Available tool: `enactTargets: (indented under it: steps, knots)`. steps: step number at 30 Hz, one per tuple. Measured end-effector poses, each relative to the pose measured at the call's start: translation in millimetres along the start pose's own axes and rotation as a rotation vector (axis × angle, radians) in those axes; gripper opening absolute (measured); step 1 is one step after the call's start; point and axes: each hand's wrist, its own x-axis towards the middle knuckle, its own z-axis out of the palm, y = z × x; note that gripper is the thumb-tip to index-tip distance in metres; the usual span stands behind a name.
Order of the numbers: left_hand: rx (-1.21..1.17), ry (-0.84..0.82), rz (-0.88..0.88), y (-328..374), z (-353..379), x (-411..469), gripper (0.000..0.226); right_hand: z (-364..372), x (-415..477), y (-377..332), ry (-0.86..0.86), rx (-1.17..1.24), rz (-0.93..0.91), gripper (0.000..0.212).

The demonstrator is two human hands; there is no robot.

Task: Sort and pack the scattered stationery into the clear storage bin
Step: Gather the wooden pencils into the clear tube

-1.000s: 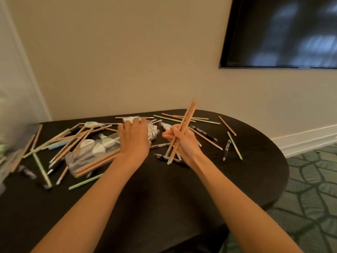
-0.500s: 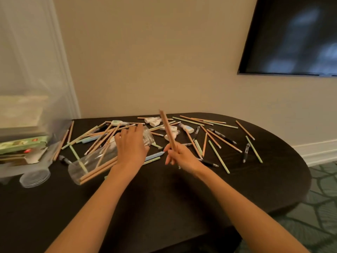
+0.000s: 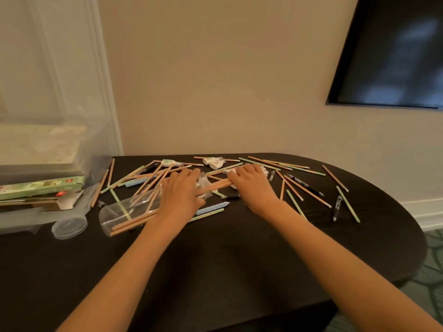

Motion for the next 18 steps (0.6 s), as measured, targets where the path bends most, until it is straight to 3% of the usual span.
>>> enactTargets:
  steps: [2,5,7,9,13,15,18]
  knots:
    - [-0.017,-0.015,0.003,2.8,0.7,-1.5,0.070,-1.3,8.7,-14.5,0.179,-0.025,-0.048,0.045]
    - [-0.020,-0.007,-0.012,1.9,2.1,-3.3,0.071,3.4,15.5,-27.5,0.295,0.227,0.201,0.044]
    - [-0.014,0.006,-0.049,-2.8,2.2,-2.7,0.071,-2.0,17.4,-31.8,0.131,0.637,0.476,0.036]
    - [0.020,0.010,-0.076,-6.7,3.7,-2.1,0.072,-2.3,19.3,-35.2,-0.092,1.005,0.514,0.028]
    - [0.084,0.004,-0.094,-3.8,11.2,4.1,0.071,-6.0,12.1,-37.6,-0.329,1.255,0.361,0.047]
    - [0.085,-0.001,-0.076,3.9,16.0,9.7,0.070,-6.1,6.2,-22.3,-0.378,1.402,0.427,0.049]
    - [0.080,-0.024,-0.016,23.1,23.5,21.4,0.069,3.1,-2.2,7.8,-0.304,1.445,0.620,0.040]
